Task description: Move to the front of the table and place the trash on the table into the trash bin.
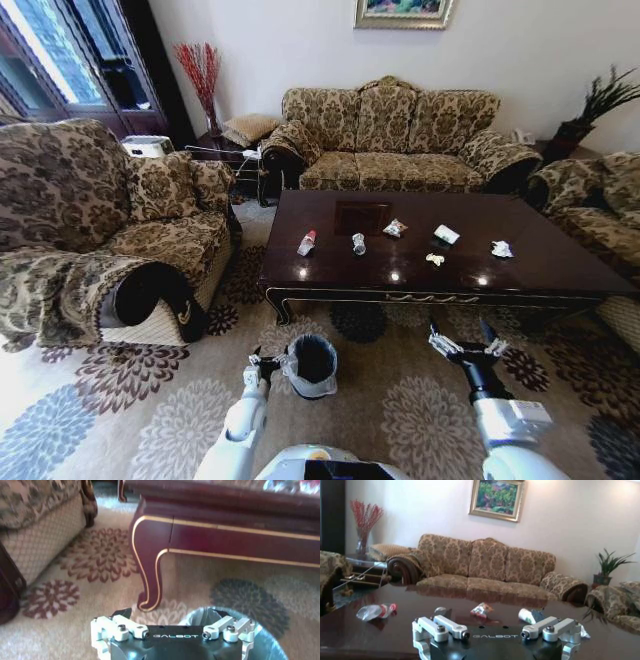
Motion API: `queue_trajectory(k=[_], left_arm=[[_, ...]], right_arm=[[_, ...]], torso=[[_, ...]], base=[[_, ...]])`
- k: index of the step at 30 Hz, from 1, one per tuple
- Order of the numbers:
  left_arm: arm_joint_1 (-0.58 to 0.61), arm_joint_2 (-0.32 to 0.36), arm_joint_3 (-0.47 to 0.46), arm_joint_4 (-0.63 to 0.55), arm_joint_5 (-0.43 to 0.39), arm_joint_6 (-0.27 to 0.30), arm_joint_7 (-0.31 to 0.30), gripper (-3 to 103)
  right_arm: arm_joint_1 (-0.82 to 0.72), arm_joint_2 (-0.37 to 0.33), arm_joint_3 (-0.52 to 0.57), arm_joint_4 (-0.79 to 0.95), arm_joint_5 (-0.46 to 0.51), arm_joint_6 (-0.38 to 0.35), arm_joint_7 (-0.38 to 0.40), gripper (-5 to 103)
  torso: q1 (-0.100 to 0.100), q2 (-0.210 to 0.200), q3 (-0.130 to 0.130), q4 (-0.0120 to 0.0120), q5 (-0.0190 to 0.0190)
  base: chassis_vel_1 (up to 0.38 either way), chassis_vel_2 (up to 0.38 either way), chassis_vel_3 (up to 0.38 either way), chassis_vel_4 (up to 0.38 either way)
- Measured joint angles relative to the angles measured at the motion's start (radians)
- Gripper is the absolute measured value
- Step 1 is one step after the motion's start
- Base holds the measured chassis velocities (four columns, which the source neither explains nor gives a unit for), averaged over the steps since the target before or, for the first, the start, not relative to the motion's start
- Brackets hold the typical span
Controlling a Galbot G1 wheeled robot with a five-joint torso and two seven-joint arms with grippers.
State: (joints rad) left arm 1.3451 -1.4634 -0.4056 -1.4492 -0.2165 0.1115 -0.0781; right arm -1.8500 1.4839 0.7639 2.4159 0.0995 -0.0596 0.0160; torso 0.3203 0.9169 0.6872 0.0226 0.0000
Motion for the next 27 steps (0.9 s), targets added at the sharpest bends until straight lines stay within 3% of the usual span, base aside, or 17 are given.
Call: queue_trajectory(k=[5, 9, 27], left_arm=[[-0.035, -0.001, 0.017, 0.098, -0.016, 0.0, 0.009, 100], [-0.103, -0.022, 0.032, 0.24, -0.015, -0.017, 0.016, 100], [-0.321, -0.032, 0.041, 0.536, -0.028, -0.04, 0.035, 100]], right_arm=[[-0.014, 0.022, 0.004, 0.023, -0.009, 0.0, 0.01, 100], [-0.044, 0.046, 0.025, 0.04, -0.014, 0.019, 0.027, 100], [-0.06, 0.079, 0.05, 0.043, -0.008, 0.048, 0.07, 100]], torso=[[0.0, 0.0, 0.0, 0.0001, -0.0001], [0.0, 0.0, 0.0, -0.0001, -0.0001], [0.0, 0.0, 0.0, 0.0, 0.0]], base=[[0.0, 0.0, 0.0, 0.0], [0.0, 0.0, 0.0, 0.0], [0.0, 0.0, 0.0, 0.0]])
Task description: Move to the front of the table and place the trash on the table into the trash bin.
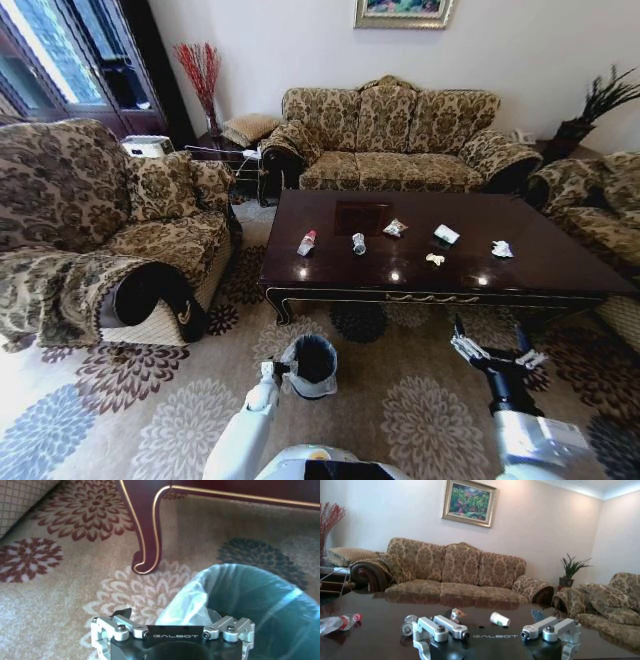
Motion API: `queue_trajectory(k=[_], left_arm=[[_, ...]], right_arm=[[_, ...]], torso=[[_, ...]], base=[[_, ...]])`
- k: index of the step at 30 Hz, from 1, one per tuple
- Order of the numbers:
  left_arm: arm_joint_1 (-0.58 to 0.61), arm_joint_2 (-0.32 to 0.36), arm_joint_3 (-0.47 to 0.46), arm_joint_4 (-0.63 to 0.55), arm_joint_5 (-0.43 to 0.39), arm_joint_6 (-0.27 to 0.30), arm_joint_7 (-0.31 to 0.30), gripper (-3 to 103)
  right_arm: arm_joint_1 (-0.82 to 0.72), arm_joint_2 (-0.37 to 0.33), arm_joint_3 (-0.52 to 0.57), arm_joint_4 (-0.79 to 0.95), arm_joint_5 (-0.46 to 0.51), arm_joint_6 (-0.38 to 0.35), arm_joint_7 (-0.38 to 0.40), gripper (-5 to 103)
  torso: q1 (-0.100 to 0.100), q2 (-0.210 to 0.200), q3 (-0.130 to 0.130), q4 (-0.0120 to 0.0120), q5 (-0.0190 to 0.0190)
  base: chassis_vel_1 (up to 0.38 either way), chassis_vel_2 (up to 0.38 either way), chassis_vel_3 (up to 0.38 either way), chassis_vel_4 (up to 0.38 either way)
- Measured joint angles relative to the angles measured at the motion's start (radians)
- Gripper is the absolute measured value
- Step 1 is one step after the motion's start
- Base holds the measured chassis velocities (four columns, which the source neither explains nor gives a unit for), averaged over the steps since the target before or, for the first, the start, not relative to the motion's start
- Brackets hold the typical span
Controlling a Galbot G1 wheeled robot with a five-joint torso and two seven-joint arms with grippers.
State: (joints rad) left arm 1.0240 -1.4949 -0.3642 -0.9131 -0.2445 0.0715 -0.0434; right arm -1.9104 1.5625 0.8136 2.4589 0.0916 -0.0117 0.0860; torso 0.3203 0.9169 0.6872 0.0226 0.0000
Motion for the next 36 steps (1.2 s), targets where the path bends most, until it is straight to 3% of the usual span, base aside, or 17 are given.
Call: queue_trajectory(k=[8, 26, 29, 32, 35, 36], left_arm=[[-0.056, -0.009, -0.001, 0.086, -0.022, -0.005, 0.011, 100], [-0.046, -0.025, -0.002, 0.089, -0.02, 0.041, 0.032, 103], [-0.042, -0.021, -0.004, 0.087, -0.019, 0.046, 0.038, 97], [-0.038, -0.02, -0.004, 0.085, -0.019, 0.047, 0.041, 88], [-0.03, -0.019, -0.004, 0.08, -0.019, 0.047, 0.045, 72], [-0.029, -0.021, -0.004, 0.08, -0.019, 0.047, 0.047, 72]], right_arm=[[0.009, -0.01, 0.022, -0.004, 0.017, -0.007, 0.019, 100], [0.032, -0.043, 0.03, -0.016, 0.038, -0.034, 0.047, 100], [0.034, -0.044, 0.028, -0.018, 0.038, -0.035, 0.05, 100], [0.035, -0.041, 0.024, -0.019, 0.037, -0.035, 0.05, 100], [0.035, -0.039, 0.021, -0.02, 0.032, -0.034, 0.05, 100], [0.035, -0.039, 0.021, -0.019, 0.031, -0.034, 0.05, 100]], torso=[[0.0, 0.0, 0.0, 0.0, 0.0], [0.0, 0.0, 0.0, -0.0001, 0.0001], [0.0, 0.0, 0.0, 0.0, 0.0001], [0.0, 0.0, 0.0, 0.0, 0.0], [0.0, 0.0, 0.0, 0.0, 0.0001], [0.0, 0.0, 0.0, -0.0001, -0.0001]], base=[[0.0, 0.0, 0.0, 0.0], [0.0, 0.0, 0.0, 0.0], [0.0, 0.0, 0.0, 0.0], [0.0, 0.0, 0.0, 0.0], [0.0, 0.0, 0.0, 0.0], [0.0, 0.0, 0.0, 0.0]])
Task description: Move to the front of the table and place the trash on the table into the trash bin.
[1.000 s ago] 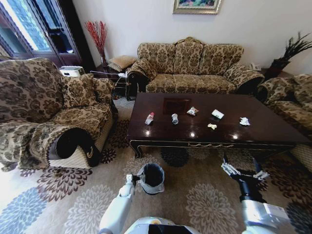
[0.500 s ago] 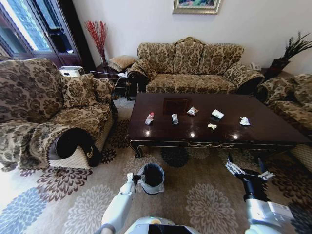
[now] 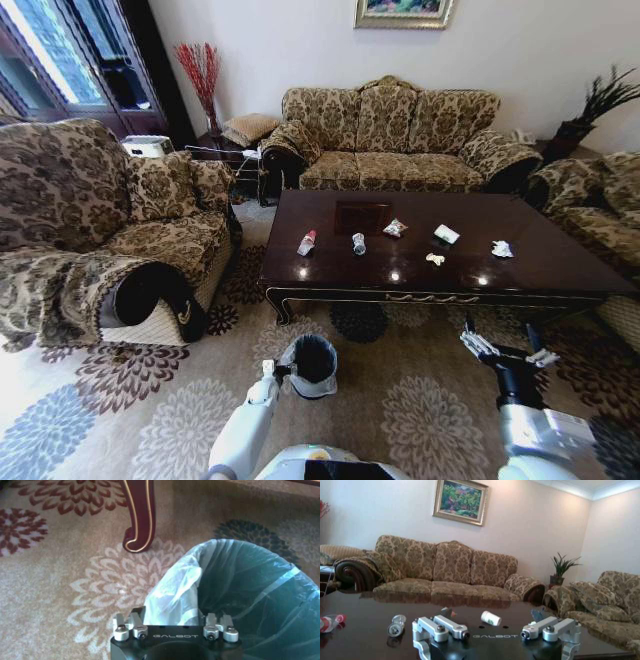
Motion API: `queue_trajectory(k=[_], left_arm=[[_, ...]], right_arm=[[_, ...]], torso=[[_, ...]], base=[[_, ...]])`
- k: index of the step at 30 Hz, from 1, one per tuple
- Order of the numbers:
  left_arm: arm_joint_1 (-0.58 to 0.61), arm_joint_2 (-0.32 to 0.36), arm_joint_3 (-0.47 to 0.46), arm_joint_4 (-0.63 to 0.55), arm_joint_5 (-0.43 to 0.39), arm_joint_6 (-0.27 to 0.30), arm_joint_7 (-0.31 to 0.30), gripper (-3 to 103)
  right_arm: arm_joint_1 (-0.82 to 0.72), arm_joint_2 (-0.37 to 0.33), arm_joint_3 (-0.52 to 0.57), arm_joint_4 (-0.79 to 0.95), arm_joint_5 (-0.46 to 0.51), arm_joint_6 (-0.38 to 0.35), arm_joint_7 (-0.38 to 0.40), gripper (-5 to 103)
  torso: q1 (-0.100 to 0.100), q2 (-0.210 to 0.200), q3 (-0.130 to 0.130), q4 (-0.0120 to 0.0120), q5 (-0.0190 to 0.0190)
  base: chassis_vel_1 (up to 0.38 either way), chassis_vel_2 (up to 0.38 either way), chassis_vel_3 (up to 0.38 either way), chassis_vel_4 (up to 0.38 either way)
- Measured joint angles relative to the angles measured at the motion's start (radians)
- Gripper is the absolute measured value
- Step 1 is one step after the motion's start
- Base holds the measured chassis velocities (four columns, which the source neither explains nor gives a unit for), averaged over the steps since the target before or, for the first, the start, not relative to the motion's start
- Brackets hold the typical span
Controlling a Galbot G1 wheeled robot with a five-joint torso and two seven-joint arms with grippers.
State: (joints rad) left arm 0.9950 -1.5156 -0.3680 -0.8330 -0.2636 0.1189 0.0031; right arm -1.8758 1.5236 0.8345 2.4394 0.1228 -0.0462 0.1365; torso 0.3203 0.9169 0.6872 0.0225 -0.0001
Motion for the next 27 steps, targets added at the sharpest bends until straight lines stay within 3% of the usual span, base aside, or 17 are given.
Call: queue_trajectory(k=[1, 5, 8, 9, 14, 17, 20, 27], left_arm=[[0.0, 0.0, 0.0, 0.0, 0.0, 0.0, 0.0, 72], [0.006, -0.004, -0.001, -0.006, -0.002, -0.001, 0.005, 49], [0.009, -0.004, 0.0, -0.01, -0.003, -0.001, 0.01, 44], [0.01, -0.004, 0.0, -0.013, -0.004, -0.001, 0.012, 33], [0.012, -0.006, 0.0, -0.018, -0.006, -0.002, 0.015, 23], [0.016, -0.006, -0.002, -0.024, -0.006, -0.004, 0.014, 9], [0.02, -0.008, -0.002, -0.03, -0.006, -0.003, 0.015, 3], [0.03, -0.01, -0.003, -0.053, -0.006, -0.001, 0.016, 3]], right_arm=[[0.0, 0.0, 0.0, 0.0, 0.0, 0.0, 0.0, 100], [0.003, -0.003, 0.0, 0.001, -0.004, 0.0, 0.005, 100], [0.01, -0.004, -0.005, 0.001, -0.008, 0.0, 0.011, 100], [0.016, -0.004, -0.007, 0.001, -0.01, 0.0, 0.015, 100], [0.023, -0.005, -0.01, 0.0, -0.013, 0.0, 0.02, 100], [0.024, -0.005, -0.009, 0.0, -0.013, 0.0, 0.026, 100], [0.023, -0.004, -0.006, 0.0, -0.013, 0.001, 0.028, 100], [0.022, -0.001, -0.003, 0.002, -0.013, 0.004, 0.033, 100]], torso=[[0.0, 0.0, 0.0, 0.0, 0.0], [0.0, 0.0, 0.0, -0.0001, -0.0001], [0.0, 0.0, 0.0, 0.0, 0.0], [0.0, 0.0, 0.0, 0.0, 0.0], [0.0, 0.0, 0.0, 0.0, 0.0], [0.0, 0.0, 0.0, 0.0003, 0.0003], [0.0, 0.0, 0.0, -0.0002, -0.0003], [0.0, 0.0, 0.0, 0.0001, 0.0]], base=[[0.0, 0.0, 0.0, 0.0], [0.0, 0.0, 0.0, 0.0], [0.0, 0.0, 0.0, 0.0], [0.0, 0.0, 0.0, 0.0], [0.0, 0.0, 0.0, 0.0], [0.0, 0.0, 0.0, 0.0], [0.0, 0.0, 0.0, 0.0], [0.0, 0.0, 0.0, 0.0]])
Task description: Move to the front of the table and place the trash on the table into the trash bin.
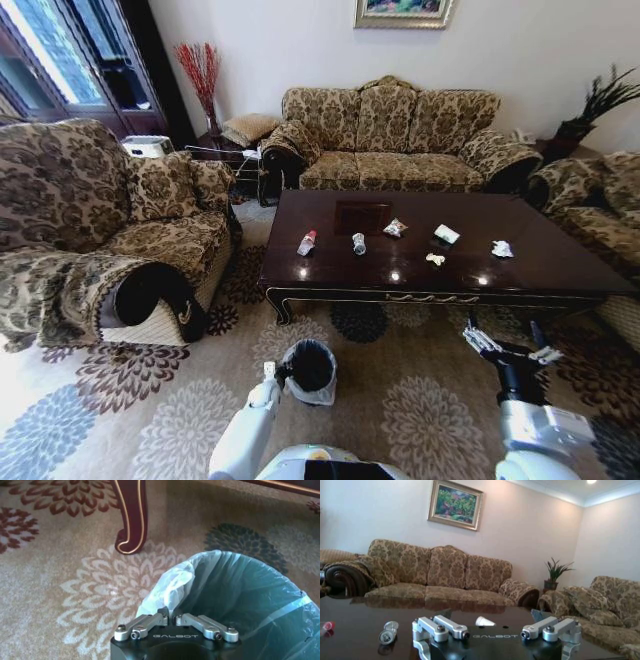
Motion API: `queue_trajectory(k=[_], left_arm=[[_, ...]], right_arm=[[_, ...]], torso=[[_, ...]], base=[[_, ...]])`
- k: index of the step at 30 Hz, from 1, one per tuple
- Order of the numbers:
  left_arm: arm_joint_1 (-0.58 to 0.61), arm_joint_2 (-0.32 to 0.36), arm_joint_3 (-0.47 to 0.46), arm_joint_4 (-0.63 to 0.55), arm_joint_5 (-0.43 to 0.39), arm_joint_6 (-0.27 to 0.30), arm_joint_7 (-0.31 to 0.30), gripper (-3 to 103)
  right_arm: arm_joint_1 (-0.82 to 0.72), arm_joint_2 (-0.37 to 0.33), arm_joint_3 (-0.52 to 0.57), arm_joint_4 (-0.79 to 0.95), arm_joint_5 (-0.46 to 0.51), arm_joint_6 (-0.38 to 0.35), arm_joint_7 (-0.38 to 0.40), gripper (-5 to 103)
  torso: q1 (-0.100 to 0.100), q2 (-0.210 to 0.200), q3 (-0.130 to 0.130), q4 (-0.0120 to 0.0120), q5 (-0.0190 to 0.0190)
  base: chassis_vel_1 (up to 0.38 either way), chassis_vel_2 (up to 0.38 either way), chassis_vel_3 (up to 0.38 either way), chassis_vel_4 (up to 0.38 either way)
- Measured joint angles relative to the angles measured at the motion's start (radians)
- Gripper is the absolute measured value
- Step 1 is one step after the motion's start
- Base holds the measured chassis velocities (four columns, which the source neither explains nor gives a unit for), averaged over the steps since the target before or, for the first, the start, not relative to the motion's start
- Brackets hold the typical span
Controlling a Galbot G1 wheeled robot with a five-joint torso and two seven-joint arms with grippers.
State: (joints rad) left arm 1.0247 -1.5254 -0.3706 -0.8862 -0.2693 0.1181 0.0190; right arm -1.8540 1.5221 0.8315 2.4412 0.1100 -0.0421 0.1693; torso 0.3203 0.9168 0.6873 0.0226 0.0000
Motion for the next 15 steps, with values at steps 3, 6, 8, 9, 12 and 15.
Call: queue_trajectory(k=[3, 6, 8, 9, 12, 15], left_arm=[[0.023, 0.005, 0.0, -0.044, -0.001, 0.001, -0.003, 3], [0.059, 0.024, -0.002, -0.112, -0.003, 0.002, -0.004, 3], [0.1, 0.052, -0.011, -0.192, -0.007, 0.008, -0.004, 3], [0.123, 0.072, -0.022, -0.238, -0.005, 0.003, -0.003, 3], [0.15, 0.102, -0.047, -0.293, 0.008, -0.024, 0.0, 3], [0.19, 0.155, -0.079, -0.368, -0.011, -0.038, 0.0, 3]], right_arm=[[0.0, 0.0, 0.002, 0.001, 0.003, 0.002, 0.001, 100], [0.0, -0.005, 0.003, 0.002, 0.01, 0.002, 0.002, 100], [0.003, -0.01, 0.002, 0.002, 0.014, 0.001, 0.003, 100], [0.007, -0.013, 0.0, 0.001, 0.017, 0.0, 0.003, 100], [0.015, -0.015, -0.004, -0.001, 0.023, -0.004, 0.003, 100], [0.023, -0.018, -0.006, -0.003, 0.035, -0.01, 0.003, 100]], torso=[[0.0, 0.0, 0.0, -0.0002, -0.0002], [0.0, 0.0, 0.0, -0.0002, -0.0003], [0.0, 0.0, 0.0, 0.0001, -0.0001], [0.0, 0.0, 0.0, 0.0002, -0.0001], [0.0, 0.0, 0.0, 0.0, -0.0003], [0.0, 0.0, 0.0, 0.0, -0.0001]], base=[[0.0, 0.0, 0.0, 0.0], [0.0, 0.0, 0.0, 0.0], [0.0, 0.0, 0.0, 0.0], [0.0, 0.0, 0.0, 0.0], [0.0, 0.0, 0.0, 0.0], [0.0, 0.0, 0.0, 0.0]])
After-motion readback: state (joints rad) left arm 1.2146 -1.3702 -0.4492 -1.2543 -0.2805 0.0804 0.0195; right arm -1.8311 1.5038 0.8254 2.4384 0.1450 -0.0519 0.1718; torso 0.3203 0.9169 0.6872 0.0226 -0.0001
